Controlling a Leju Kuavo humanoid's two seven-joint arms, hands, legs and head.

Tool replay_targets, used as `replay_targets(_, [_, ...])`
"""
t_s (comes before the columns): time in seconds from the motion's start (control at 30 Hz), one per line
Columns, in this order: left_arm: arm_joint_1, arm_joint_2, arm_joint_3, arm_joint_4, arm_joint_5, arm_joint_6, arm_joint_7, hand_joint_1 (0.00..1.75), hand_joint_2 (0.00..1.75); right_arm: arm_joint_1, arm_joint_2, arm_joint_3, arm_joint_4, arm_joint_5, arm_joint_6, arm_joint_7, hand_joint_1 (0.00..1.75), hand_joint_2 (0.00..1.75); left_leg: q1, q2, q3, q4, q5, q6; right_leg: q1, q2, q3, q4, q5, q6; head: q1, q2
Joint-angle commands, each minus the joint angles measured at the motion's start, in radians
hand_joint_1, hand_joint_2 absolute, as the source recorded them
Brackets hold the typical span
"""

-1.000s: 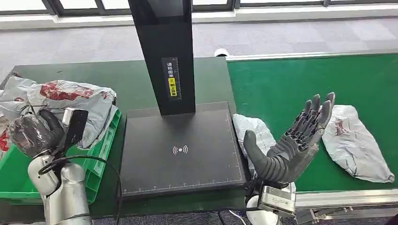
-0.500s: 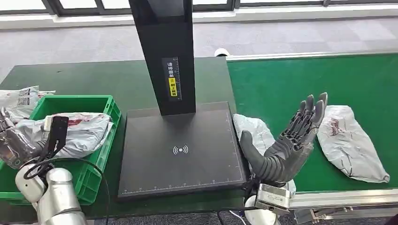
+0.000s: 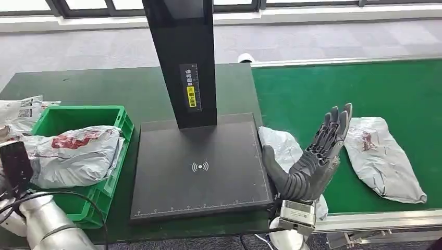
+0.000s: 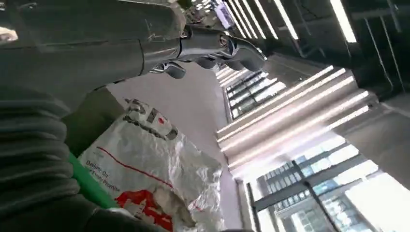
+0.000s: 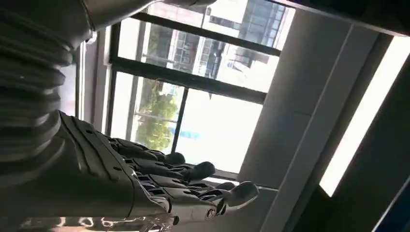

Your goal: Moved the parcel from conveyor to table for the left to box.

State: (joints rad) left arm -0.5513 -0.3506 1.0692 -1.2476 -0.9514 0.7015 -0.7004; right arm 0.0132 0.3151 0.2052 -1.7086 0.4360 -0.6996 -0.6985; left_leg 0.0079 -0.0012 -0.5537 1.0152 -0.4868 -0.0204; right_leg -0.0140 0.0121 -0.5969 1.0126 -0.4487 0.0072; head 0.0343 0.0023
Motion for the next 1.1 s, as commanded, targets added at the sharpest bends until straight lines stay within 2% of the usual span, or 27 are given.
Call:
replay_targets(0.03, [0.118, 0.002, -0.286, -0.334, 0.307, -0.003, 0.002, 0.00, 0.00, -0.027, 0.034, -0.060, 0.081, 0.010, 0.001, 0.000, 0.00, 1.75, 0.001, 0.002, 0.000, -0.001, 0.000, 0.001, 0.001, 0.001, 0.000, -0.002, 0.001, -0.001, 0.000, 0.000])
replay_targets(0.07, [0.153, 0.002, -0.379, -0.364, 0.353, -0.003, 0.002, 0.00, 1.75, -0.030, 0.034, -0.103, 0.103, 0.029, 0.001, 0.000, 0.00, 1.75, 0.001, -0.002, -0.001, 0.000, 0.000, 0.000, 0.001, -0.002, 0.000, -0.001, 0.000, 0.000, 0.000, 0.000])
replay_targets(0.13, [0.187, 0.002, -0.487, -0.347, 0.409, -0.003, 0.002, 0.00, 1.75, -0.038, 0.034, -0.161, 0.147, 0.076, 0.001, 0.000, 0.00, 1.75, 0.001, -0.005, -0.001, -0.001, 0.001, 0.001, 0.001, -0.006, 0.001, -0.002, 0.000, -0.001, 0.000, 0.000])
replay_targets(0.33, [0.187, 0.002, -0.487, -0.347, 0.409, -0.003, 0.002, 0.00, 1.75, -0.038, 0.034, -0.161, 0.147, 0.076, 0.001, 0.000, 0.00, 1.75, 0.000, -0.006, -0.001, -0.001, 0.002, 0.001, 0.001, -0.007, 0.002, -0.003, 0.001, -0.001, 0.000, 0.000])
replay_targets(0.37, [0.186, 0.002, -0.487, -0.347, 0.408, -0.003, 0.002, 0.00, 1.75, -0.035, 0.034, -0.192, 0.156, 0.094, 0.001, 0.000, 0.00, 1.75, 0.000, -0.005, -0.001, -0.001, 0.001, 0.001, 0.000, -0.006, 0.002, -0.002, 0.000, -0.001, 0.000, 0.000])
replay_targets(0.4, [0.279, 0.002, -0.614, -0.383, 0.457, -0.003, 0.002, 0.00, 1.75, -0.091, 0.034, -0.240, 0.245, 0.149, 0.001, 0.032, 0.00, 1.75, 0.000, -0.004, 0.000, -0.002, 0.001, 0.001, 0.000, -0.006, 0.002, -0.003, 0.001, -0.001, 0.000, 0.000])
replay_targets(0.43, [0.255, 0.002, -0.690, -0.334, 0.452, -0.003, 0.002, 0.00, 1.75, -0.075, 0.034, -0.295, 0.275, 0.179, 0.001, 0.031, 0.00, 1.75, 0.000, -0.003, 0.000, -0.001, 0.001, 0.000, 0.000, -0.005, 0.002, -0.002, 0.000, -0.001, 0.000, 0.000])
replay_targets(0.5, [0.304, 0.002, -0.799, -0.346, 0.464, -0.003, 0.002, 0.00, 1.75, -0.101, 0.034, -0.369, 0.344, 0.278, 0.001, 0.106, 0.00, 1.75, -0.001, -0.003, 0.002, -0.004, 0.002, 0.001, 0.000, -0.006, 0.004, -0.005, 0.001, -0.001, 0.000, 0.000])
replay_targets(0.53, [0.324, 0.002, -0.825, -0.362, 0.461, -0.003, 0.007, 0.00, 1.75, -0.120, 0.034, -0.409, 0.383, 0.306, 0.001, 0.111, 0.00, 1.75, 0.000, -0.009, 0.001, -0.003, 0.002, 0.001, 0.001, -0.011, 0.005, -0.005, 0.000, -0.001, 0.000, 0.000])
replay_targets(0.57, [0.318, 0.002, -0.848, -0.343, 0.477, -0.003, 0.002, 0.00, 1.75, -0.117, 0.034, -0.421, 0.396, 0.365, 0.001, 0.160, 0.00, 1.75, 0.000, -0.008, 0.002, -0.003, 0.002, 0.001, 0.001, -0.011, 0.004, -0.005, 0.000, -0.001, -0.001, 0.000])
replay_targets(0.67, [0.333, 0.002, -0.864, -0.354, 0.479, -0.003, 0.002, 0.00, 1.75, -0.108, 0.034, -0.418, 0.390, 0.379, 0.001, 0.175, 0.00, 1.75, -0.001, -0.012, 0.000, -0.003, 0.003, 0.002, 0.001, -0.014, 0.005, -0.005, 0.000, 0.000, 0.000, 0.000])
replay_targets(0.73, [0.348, 0.002, -0.909, -0.334, 0.463, -0.003, 0.002, 0.00, 1.75, -0.087, 0.034, -0.427, 0.373, 0.523, 0.001, 0.315, 0.00, 1.75, -0.001, -0.006, 0.002, -0.003, 0.001, 0.001, 0.000, -0.008, 0.004, -0.004, 0.000, -0.001, 0.000, 0.000])
replay_targets(0.77, [0.349, 0.002, -0.919, -0.318, 0.446, -0.003, 0.002, 0.00, 1.75, -0.070, 0.034, -0.427, 0.349, 0.584, 0.001, 0.390, 0.00, 1.75, -0.002, -0.007, 0.001, -0.001, 0.001, 0.001, -0.001, -0.010, 0.003, -0.002, -0.001, 0.000, 0.000, 0.000])
replay_targets(0.87, [0.349, 0.002, -0.925, -0.283, 0.437, -0.003, 0.002, 0.00, 1.75, -0.044, 0.034, -0.438, 0.359, 0.638, 0.001, 0.463, 0.00, 1.75, -0.001, -0.008, 0.002, -0.002, 0.000, 0.001, -0.001, -0.010, 0.004, -0.003, -0.001, -0.001, 0.000, 0.000])
replay_targets(1.1, [0.355, 0.002, -0.926, -0.268, 0.438, -0.003, 0.002, 0.00, 1.75, -0.037, 0.034, -0.436, 0.415, 0.587, 0.001, 0.441, 0.00, 1.75, -0.001, -0.006, 0.002, -0.003, 0.000, 0.001, 0.000, -0.008, 0.004, -0.003, -0.001, -0.001, 0.000, 0.000])
